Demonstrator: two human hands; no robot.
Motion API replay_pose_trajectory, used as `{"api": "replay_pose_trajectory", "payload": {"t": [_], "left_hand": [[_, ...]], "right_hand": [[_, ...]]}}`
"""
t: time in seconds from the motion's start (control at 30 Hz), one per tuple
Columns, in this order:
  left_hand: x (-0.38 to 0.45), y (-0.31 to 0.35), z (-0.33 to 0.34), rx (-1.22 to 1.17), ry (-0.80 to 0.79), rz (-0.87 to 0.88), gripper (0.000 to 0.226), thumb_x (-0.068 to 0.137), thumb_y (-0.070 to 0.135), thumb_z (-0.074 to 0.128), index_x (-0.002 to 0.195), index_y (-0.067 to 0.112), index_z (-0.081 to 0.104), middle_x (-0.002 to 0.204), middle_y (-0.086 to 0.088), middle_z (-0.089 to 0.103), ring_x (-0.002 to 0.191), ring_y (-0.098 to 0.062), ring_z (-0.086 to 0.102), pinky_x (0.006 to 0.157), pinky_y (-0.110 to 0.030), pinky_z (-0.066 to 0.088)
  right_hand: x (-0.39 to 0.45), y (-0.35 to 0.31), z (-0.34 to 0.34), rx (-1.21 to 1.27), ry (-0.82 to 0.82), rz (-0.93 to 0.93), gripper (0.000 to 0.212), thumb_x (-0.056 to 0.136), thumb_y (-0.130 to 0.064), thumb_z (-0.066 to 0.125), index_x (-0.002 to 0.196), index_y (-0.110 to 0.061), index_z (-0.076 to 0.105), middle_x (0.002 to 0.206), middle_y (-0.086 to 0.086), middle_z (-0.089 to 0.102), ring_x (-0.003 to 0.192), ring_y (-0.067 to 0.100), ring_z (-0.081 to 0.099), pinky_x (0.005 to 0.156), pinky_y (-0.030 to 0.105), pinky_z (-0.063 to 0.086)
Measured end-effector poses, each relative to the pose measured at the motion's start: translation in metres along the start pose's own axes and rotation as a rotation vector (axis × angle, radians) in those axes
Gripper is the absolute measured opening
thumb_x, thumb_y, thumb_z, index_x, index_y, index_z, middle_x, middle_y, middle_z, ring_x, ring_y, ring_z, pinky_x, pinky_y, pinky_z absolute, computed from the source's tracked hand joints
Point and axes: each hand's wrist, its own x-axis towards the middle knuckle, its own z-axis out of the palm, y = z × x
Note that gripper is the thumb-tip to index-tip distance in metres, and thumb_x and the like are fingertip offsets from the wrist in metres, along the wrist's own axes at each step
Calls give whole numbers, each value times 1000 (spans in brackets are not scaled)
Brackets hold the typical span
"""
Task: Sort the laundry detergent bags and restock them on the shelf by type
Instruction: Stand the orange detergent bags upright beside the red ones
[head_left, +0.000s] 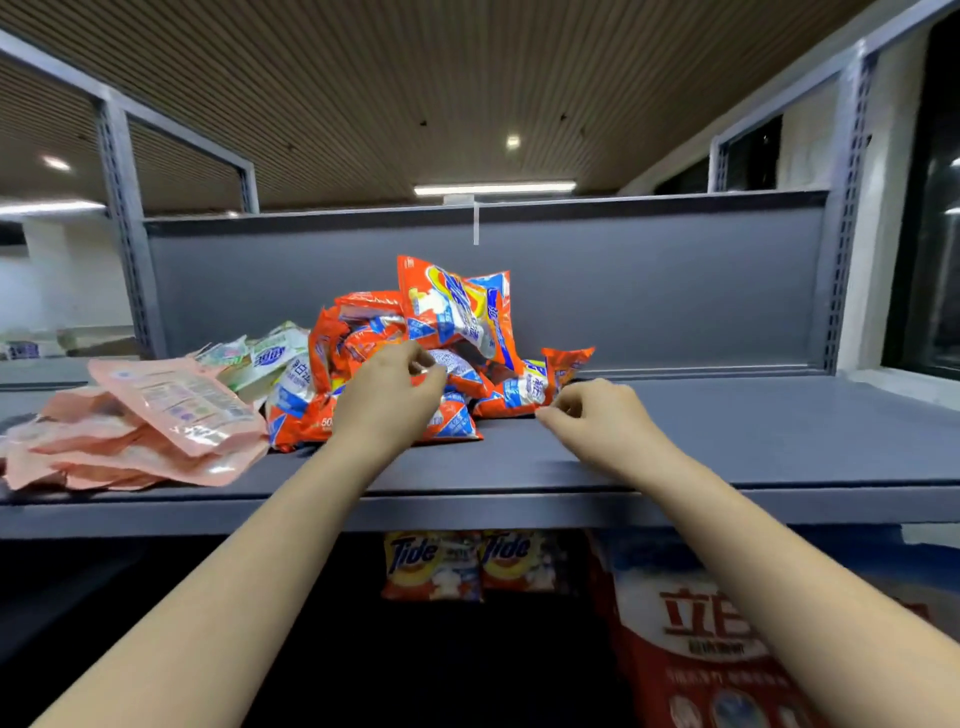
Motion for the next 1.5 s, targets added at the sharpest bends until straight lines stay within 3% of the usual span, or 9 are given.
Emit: {"api": "replay_pose_trajectory", "payload": {"t": [0.33,0.43,0.67,0.8,0.93,1.03,1.17,1.3,1.5], "left_hand": [[112,-18,32,-440,-87,-465,62,89,42,58,133,2,43,134,-14,52,122,-34,50,97,-39,41],[122,-21,38,-564,-114,-537,60,89,40,60,134,3,45,119,-10,55,97,-26,57,81,-32,40],[131,-15,42,-525,-89,-542,59,77,27,74,123,2,49,111,-12,60,89,-29,58,75,-34,48],[107,12,46,-558,-155,-491,75,69,16,75,129,-3,33,100,-15,57,57,-22,64,39,-30,52],[65,36,72,-301,-204,-374,116,68,30,76,146,-3,-4,121,-16,57,109,-34,57,93,-43,48],[43,45,80,-139,-247,-241,58,71,44,69,107,0,60,97,-17,68,94,-32,63,80,-34,51],[30,54,68,-96,-265,-154,51,83,49,52,56,7,62,53,-6,63,62,-26,60,65,-31,50],[42,55,70,223,-58,-8,39,88,49,48,91,15,66,100,-10,66,104,-31,55,77,-35,42],[41,49,89,594,-392,129,56,91,59,30,124,21,54,132,-10,53,126,-30,44,105,-44,26]], "right_hand": [[105,29,45,-24,-226,400,50,91,-46,51,131,-15,53,134,10,53,121,27,51,97,30,40],[120,34,56,-97,-225,457,45,96,-34,46,134,-9,49,135,12,53,123,28,50,98,31,41],[117,46,36,2,99,569,33,98,-15,42,120,5,54,127,21,56,118,35,53,89,34,44],[100,48,6,49,323,546,30,97,-15,36,112,-3,59,120,19,60,112,37,55,88,35,42],[74,45,-20,184,559,528,29,101,-25,30,106,-12,55,119,15,60,108,36,53,79,36,34],[57,45,-33,216,719,483,28,102,-29,28,101,-14,52,113,11,61,99,33,54,73,33,29],[36,53,-38,124,867,362,29,103,-29,31,103,-9,52,112,9,56,94,31,54,70,30,27],[12,70,-33,44,1008,236,33,102,-31,34,107,-6,54,107,11,58,86,35,58,64,33,35],[-7,87,-35,-1,934,216,42,98,-44,40,116,-9,53,99,14,67,83,40,62,64,33,34]]}}
